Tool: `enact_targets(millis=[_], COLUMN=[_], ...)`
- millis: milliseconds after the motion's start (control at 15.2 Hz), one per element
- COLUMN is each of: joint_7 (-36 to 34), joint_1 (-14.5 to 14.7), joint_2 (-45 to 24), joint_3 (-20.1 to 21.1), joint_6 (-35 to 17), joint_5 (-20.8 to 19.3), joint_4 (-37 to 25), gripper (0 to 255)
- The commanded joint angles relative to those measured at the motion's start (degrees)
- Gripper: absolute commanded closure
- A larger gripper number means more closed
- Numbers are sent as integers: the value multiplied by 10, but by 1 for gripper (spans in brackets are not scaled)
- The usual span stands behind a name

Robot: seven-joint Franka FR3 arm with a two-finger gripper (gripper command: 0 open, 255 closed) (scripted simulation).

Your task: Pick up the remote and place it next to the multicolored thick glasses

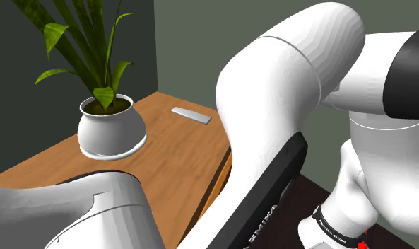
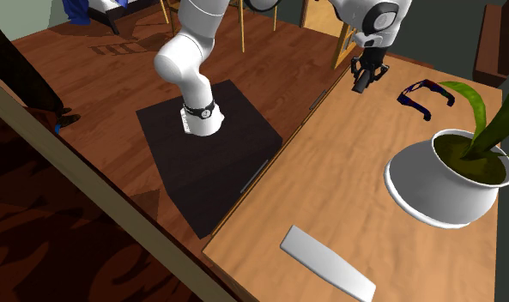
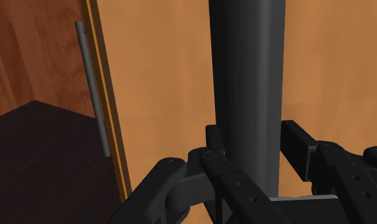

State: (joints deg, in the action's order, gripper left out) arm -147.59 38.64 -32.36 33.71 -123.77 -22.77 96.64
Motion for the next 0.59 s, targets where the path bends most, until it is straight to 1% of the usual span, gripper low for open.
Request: enact_targets(millis=[0, 132, 528], joint_7=[0, -1, 10], joint_1=[-1, -2, -8], joint_2=[-4, -1, 22], joint_3=[-3, -2, 9], joint_6=[-3, -3, 30], joint_5=[-2, -1, 16], joint_4=[0, 3, -11], gripper=[255, 255, 255])
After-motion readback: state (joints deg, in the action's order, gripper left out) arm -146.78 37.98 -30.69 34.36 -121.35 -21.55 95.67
